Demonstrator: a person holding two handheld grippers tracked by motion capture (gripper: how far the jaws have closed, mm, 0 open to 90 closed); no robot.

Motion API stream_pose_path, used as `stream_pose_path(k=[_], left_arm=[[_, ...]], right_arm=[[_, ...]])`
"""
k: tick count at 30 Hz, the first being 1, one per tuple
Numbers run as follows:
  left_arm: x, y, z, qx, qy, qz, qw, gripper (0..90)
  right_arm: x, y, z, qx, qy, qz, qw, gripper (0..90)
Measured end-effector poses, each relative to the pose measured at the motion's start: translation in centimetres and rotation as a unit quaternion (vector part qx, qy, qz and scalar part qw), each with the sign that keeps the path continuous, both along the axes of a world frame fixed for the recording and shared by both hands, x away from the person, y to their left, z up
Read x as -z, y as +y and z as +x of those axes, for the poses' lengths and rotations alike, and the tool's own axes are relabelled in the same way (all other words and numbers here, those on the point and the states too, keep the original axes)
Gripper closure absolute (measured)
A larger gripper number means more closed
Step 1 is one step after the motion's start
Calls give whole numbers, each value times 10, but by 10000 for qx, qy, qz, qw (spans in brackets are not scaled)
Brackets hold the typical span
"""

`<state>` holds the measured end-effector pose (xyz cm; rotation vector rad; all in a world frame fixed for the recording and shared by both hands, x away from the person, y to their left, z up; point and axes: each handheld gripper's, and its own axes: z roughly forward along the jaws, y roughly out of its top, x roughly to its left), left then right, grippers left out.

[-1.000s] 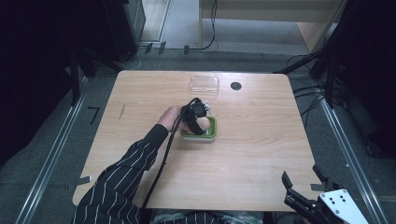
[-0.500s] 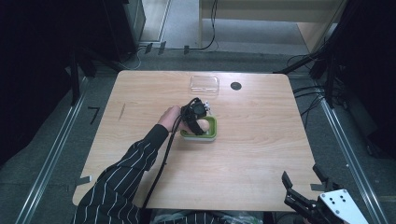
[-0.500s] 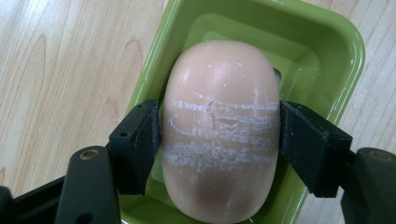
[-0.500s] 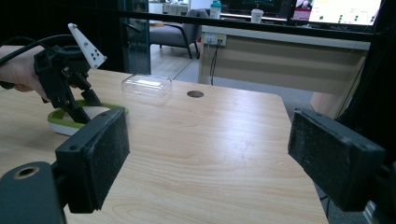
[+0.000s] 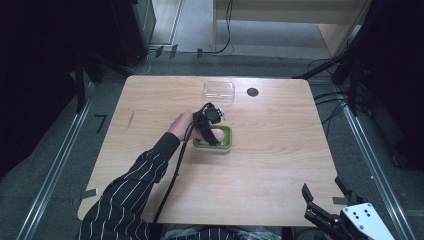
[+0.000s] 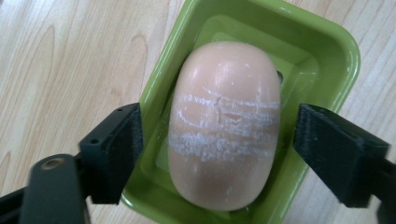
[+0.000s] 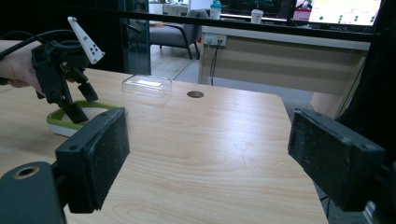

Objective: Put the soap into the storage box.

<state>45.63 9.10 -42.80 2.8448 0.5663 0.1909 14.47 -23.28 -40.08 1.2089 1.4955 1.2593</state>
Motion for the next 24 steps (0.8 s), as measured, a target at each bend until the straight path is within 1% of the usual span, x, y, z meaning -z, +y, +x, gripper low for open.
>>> stream_pose_path(k=[4, 7, 8, 9, 14, 15, 18, 19, 21, 24], left_arm=[[-5, -1, -3, -64, -33, 103, 9999, 132], [-9, -1, -7, -114, -18, 152, 9998, 110], [-10, -1, -8, -174, -9, 160, 9997, 99], [-11, -1, -9, -176, -5, 208, 9996, 83], [-17, 1, -18, -293, -1, 249, 9993, 41], [-18, 2, -19, -340, 1, 219, 9992, 34], [-18, 5, -24, -393, 58, 280, 9988, 17], [-18, 6, -26, -410, 45, 289, 9987, 10], [-18, 9, -29, -460, 97, 287, 9985, 3], [-18, 12, -35, -520, 106, 253, 9983, 0]], right_arm=[[0, 0, 0, 1, 3, 6, 10000, 132], [0, 0, 0, 4, -3, 11, 10000, 132], [0, 0, 0, 1, -4, 10, 10000, 132], [0, 0, 0, 4, -5, 10, 10000, 132], [0, 0, 0, 6, -5, 8, 10000, 132], [0, 0, 0, 3, -8, 6, 10000, 132], [0, 0, 0, 1, -10, 11, 10000, 132], [0, 0, 0, 4, -11, 7, 10000, 132], [0, 0, 0, 0, -4, 16, 10000, 132], [0, 0, -1, -5, -16, 9, 10000, 132]])
